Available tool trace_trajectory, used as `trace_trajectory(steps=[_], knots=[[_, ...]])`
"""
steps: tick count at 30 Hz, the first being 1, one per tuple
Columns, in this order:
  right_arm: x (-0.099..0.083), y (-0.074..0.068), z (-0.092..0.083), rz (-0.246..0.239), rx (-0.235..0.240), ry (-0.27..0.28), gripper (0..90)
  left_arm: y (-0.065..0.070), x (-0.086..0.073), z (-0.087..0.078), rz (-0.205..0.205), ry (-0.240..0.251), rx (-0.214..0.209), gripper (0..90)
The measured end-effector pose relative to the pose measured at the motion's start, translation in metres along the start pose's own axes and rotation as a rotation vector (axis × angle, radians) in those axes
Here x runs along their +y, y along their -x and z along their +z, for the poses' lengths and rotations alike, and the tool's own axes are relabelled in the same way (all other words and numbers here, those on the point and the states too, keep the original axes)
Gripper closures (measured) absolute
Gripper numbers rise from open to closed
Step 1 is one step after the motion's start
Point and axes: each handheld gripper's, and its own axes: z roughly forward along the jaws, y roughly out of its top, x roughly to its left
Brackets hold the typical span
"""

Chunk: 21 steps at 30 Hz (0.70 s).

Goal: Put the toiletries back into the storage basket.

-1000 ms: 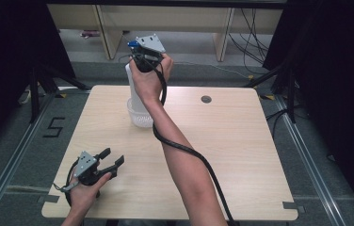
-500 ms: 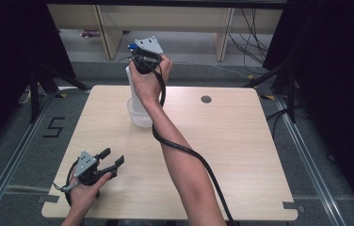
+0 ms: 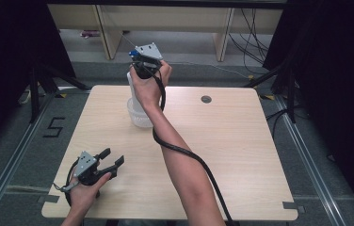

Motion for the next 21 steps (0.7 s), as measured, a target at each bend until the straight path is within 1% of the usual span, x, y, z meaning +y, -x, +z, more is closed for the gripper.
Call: trace_trajectory(steps=[2, 3, 4, 5, 6, 7, 10, 11, 12, 15, 16, 17, 18, 21], knots=[[-0.004, 0.0, 0.001, 0.001, -0.002, -0.007, 60.1, 0.0, 0.0, 0.0, 0.002, 0.0, -0.004, 32.3], [-0.005, 0.001, 0.002, -0.015, -0.002, -0.007, 60.1, 0.0, 0.0, 0.0, 0.002, 0.0, -0.004, 32.3], [-0.006, 0.0, 0.002, 0.0, -0.002, -0.016, 60.1, 0.0, 0.0, 0.0, -0.001, 0.0, -0.002, 32.3], [-0.006, 0.0, 0.002, 0.0, -0.002, -0.016, 60.1, 0.0, 0.0, 0.0, -0.001, 0.0, -0.002, 32.3], [-0.01, 0.001, 0.003, -0.019, -0.001, -0.02, 60.1, 0.0, 0.0, 0.0, -0.001, 0.0, -0.002, 32.3], [-0.012, 0.0, 0.004, -0.006, 0.001, -0.027, 60.1, 0.0, 0.0, 0.0, -0.002, 0.0, -0.001, 32.3], [-0.016, 0.0, 0.006, 0.0, -0.001, -0.039, 60.1, 0.0, 0.0, 0.0, 0.0, -0.001, -0.001, 32.3], [-0.016, 0.0, 0.006, 0.0, -0.001, -0.039, 60.1, 0.0, 0.0, 0.0, 0.0, -0.001, -0.001, 32.3], [-0.019, 0.001, 0.008, -0.02, 0.002, -0.042, 60.1, 0.0, 0.0, 0.0, 0.0, -0.001, -0.001, 32.3], [-0.022, 0.001, 0.009, -0.012, -0.003, -0.042, 60.1, 0.0, 0.0, 0.0, -0.001, -0.001, -0.001, 32.3], [-0.024, 0.0, 0.01, -0.003, 0.002, -0.057, 60.1, 0.0, 0.0, 0.0, -0.001, -0.002, -0.001, 32.3], [-0.024, 0.0, 0.01, -0.003, 0.002, -0.057, 60.1, 0.0, 0.0, 0.0, -0.001, -0.002, -0.001, 32.3], [-0.026, 0.001, 0.011, -0.015, 0.0, -0.056, 60.0, 0.0, 0.0, 0.0, 0.0, -0.002, -0.002, 32.3], [-0.029, 0.001, 0.012, -0.021, 0.0, -0.067, 60.0, 0.0, -0.001, 0.001, 0.001, -0.001, -0.004, 32.3]])
